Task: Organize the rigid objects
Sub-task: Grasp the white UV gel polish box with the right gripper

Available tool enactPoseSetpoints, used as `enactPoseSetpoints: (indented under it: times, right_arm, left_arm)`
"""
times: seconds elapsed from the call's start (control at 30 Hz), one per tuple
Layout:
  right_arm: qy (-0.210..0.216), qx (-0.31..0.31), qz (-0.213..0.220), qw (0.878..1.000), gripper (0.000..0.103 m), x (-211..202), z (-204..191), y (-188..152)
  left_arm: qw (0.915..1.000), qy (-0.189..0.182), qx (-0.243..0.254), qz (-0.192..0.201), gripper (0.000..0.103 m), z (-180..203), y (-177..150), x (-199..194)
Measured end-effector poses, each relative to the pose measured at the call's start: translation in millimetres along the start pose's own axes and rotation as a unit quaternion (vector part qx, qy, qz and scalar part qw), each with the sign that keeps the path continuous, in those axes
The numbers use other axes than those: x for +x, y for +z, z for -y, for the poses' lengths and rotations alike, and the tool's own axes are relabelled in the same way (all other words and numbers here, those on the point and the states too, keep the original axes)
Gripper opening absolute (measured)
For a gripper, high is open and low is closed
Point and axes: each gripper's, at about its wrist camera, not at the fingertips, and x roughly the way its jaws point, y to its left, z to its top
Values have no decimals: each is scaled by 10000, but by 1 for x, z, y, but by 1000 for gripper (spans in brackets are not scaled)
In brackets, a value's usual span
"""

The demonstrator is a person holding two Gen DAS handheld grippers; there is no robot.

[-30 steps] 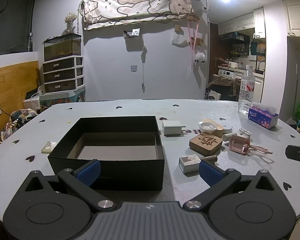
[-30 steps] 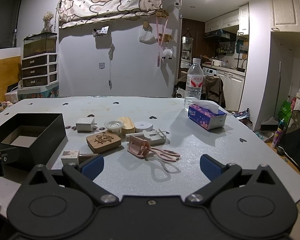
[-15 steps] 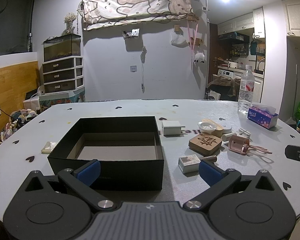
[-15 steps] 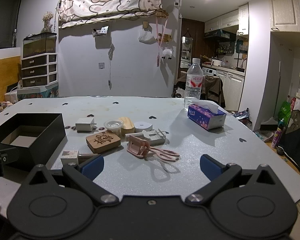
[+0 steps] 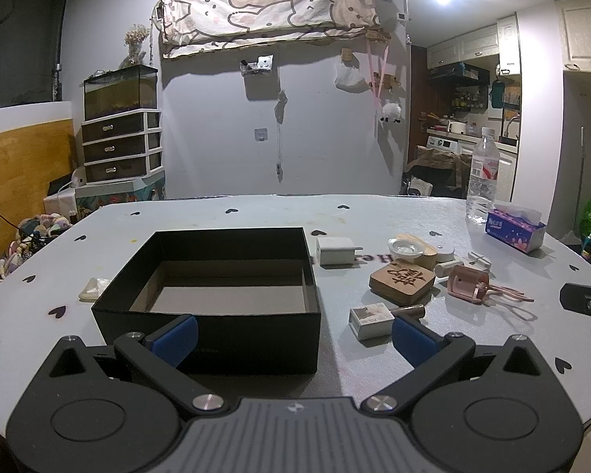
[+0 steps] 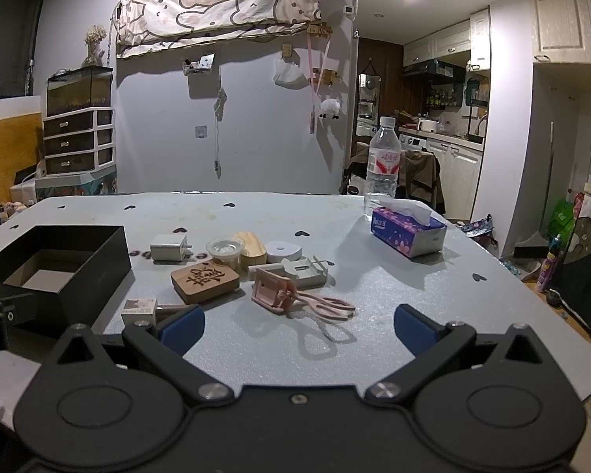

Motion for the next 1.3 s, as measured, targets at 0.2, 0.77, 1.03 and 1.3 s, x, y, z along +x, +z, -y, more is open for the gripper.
enactPoseSetpoints:
  times: [0.2, 0.77, 1.03, 1.3]
  right_arm:
    - [89, 33, -99, 9999, 103, 13, -7, -1]
    - [523, 117, -84, 9985, 103, 71, -53, -5]
    - [1048, -179, -574, 9927, 103, 113, -95, -9]
    - [1105, 51, -1026, 9886, 103, 146, -116, -11]
  left_arm:
    - [9999, 54, -141, 54, 103, -17, 6, -2]
    - [9951, 816, -566, 33, 103, -125, 33, 42]
    - [9959, 727, -287, -455, 103, -156, 40, 74]
    - [9940, 482, -356, -917, 95, -175, 48, 108]
